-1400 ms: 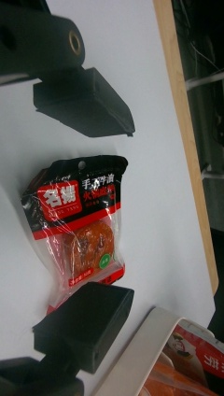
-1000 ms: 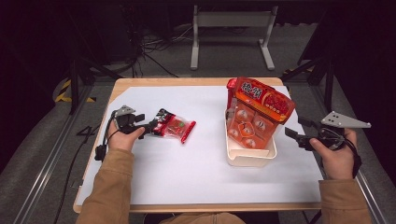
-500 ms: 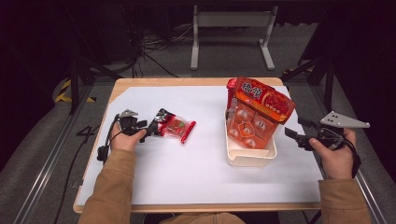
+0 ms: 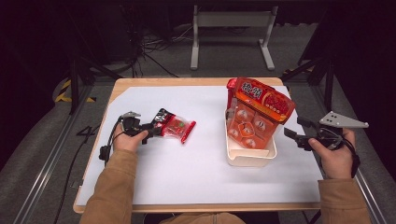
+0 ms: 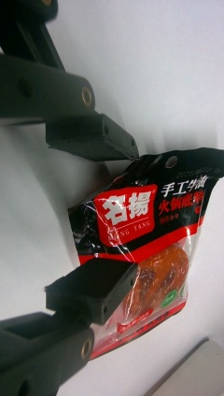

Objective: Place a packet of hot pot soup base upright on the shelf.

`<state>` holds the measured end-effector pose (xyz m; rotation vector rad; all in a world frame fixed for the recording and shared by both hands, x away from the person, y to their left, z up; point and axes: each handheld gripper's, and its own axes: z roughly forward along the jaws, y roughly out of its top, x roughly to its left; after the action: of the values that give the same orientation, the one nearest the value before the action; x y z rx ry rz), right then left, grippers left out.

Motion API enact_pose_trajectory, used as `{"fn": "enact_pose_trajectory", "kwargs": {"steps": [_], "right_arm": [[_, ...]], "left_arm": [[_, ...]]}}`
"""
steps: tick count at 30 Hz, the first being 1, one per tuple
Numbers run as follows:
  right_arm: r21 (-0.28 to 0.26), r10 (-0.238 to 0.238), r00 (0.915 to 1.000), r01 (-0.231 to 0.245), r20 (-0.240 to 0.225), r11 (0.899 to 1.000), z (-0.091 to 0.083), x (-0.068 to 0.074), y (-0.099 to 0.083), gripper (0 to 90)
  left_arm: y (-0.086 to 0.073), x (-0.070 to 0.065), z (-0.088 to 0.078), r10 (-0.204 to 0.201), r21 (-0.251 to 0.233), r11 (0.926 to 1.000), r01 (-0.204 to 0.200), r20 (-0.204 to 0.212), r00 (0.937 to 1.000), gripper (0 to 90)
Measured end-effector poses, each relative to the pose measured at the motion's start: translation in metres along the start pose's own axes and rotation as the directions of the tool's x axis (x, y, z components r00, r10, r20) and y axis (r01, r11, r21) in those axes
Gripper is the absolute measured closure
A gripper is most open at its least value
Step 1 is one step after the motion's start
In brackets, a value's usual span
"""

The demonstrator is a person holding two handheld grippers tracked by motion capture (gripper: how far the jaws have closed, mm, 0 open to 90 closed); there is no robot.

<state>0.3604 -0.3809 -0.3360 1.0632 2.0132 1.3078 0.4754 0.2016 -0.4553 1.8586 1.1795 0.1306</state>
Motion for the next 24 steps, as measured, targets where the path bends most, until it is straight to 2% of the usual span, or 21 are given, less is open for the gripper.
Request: {"fn": "enact_pose_trajectory", "kwargs": {"steps": [4, 9, 10, 14, 18, 24], "right_arm": [[0.0, 0.0, 1.0, 0.0, -0.004, 1.0, 0.001, 0.0, 0.0, 28.9], [-0.003, -0.005, 0.9999, 0.005, -0.01, 1.0, 0.002, 0.001, -0.001, 28.8], [-0.003, -0.005, 0.9999, 0.005, -0.01, 1.0, 0.002, 0.001, -0.001, 28.8], [-0.005, -0.006, 0.9999, 0.006, -0.012, 1.0, 0.002, 0.0, -0.001, 28.9], [-0.004, -0.006, 0.9999, 0.006, -0.011, 1.0, 0.001, 0.0, -0.001, 28.9], [-0.006, -0.001, 1.0, 0.001, -0.007, 1.0, 0.001, -0.002, -0.002, 29.1]], "left_arm": [[-0.001, 0.001, 0.002, 0.01, -0.014, 0.9999, -0.01, 0.003, 0.9999, 53.4], [-0.001, 0.003, 0.001, -0.014, -0.038, 0.9992, 0.015, 0.032, 0.9994, 69.2], [-0.001, 0.003, 0.001, -0.014, -0.038, 0.9992, 0.015, 0.032, 0.9994, 74.9], [-0.001, 0.003, 0.0, -0.005, -0.04, 0.9992, 0.006, 0.019, 0.9998, 85.6], [0.0, 0.002, -0.004, 0.01, -0.048, 0.9988, -0.01, 0.009, 0.9999, 89.5], [0.006, -0.007, -0.014, 0.023, -0.104, 0.9944, -0.019, 0.044, 0.9987, 89.7]]}}
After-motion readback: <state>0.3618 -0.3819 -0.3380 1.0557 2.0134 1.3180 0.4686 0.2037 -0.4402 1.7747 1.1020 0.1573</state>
